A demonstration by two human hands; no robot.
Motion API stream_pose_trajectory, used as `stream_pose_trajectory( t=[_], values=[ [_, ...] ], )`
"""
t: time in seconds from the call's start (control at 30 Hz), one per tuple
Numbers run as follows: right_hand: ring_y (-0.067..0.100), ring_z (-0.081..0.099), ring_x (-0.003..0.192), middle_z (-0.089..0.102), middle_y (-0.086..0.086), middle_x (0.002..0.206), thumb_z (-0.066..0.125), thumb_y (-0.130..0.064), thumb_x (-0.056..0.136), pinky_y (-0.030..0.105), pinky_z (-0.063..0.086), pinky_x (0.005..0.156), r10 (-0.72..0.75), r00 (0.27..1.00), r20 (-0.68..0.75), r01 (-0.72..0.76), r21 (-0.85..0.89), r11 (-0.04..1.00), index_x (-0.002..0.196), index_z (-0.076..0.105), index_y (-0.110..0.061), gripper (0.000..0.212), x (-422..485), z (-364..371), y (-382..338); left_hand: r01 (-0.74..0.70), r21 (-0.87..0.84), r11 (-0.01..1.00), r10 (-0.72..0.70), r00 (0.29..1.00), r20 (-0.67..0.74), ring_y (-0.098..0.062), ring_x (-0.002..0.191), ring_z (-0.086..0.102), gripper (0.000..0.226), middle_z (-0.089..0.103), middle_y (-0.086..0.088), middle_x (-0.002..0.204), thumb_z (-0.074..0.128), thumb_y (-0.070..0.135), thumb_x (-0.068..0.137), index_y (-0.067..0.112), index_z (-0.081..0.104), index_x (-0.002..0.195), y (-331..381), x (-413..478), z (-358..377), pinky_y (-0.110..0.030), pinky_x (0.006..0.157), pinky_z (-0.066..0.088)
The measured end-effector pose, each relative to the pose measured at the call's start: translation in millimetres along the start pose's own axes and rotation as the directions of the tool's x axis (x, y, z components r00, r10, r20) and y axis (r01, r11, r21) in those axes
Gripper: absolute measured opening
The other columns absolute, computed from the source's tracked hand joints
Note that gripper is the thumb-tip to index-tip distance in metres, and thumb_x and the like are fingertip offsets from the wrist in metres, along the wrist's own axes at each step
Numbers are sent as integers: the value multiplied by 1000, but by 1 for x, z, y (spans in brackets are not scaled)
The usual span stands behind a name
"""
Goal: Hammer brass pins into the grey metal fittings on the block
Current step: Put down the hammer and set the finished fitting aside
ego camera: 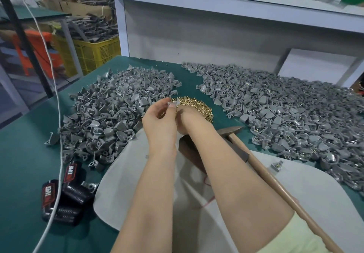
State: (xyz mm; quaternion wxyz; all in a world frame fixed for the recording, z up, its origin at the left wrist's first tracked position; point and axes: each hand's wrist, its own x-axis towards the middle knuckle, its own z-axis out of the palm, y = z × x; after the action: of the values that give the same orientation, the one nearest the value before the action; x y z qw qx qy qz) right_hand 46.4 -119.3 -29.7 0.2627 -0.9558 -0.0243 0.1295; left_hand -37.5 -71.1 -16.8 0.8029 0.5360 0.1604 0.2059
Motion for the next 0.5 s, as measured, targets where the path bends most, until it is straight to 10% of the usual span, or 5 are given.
stream_pose_trajectory(
  t=[0.13,0.3,0.5],
  values=[
    [29,44,84,44,11,85,51,-7,88,39,44,79,54,998,23,-40,-413,910,109,56,-9,22,-5,-12,-1,-26,-4,1000,26,999,-18,-8,86,62,14,66,4,90,60,5,90,18,64,92,-1,1,1,-18,81,50],
    [32,46,92,53,16,119,50,-8,88,42,43,94,62,995,74,-18,-485,874,124,53,-6,36,1,-11,-2,-42,-2,999,42,999,-17,-5,82,61,12,65,4,88,60,3,90,14,63,95,-1,1,2,-14,78,49],
    [29,42,86,39,8,77,52,-6,86,40,45,86,40,998,51,-6,-539,842,93,47,-14,11,5,-13,2,-58,12,998,58,998,-31,-1,79,59,12,64,7,87,60,4,90,15,62,93,-3,2,2,-11,76,48]
  ],
)
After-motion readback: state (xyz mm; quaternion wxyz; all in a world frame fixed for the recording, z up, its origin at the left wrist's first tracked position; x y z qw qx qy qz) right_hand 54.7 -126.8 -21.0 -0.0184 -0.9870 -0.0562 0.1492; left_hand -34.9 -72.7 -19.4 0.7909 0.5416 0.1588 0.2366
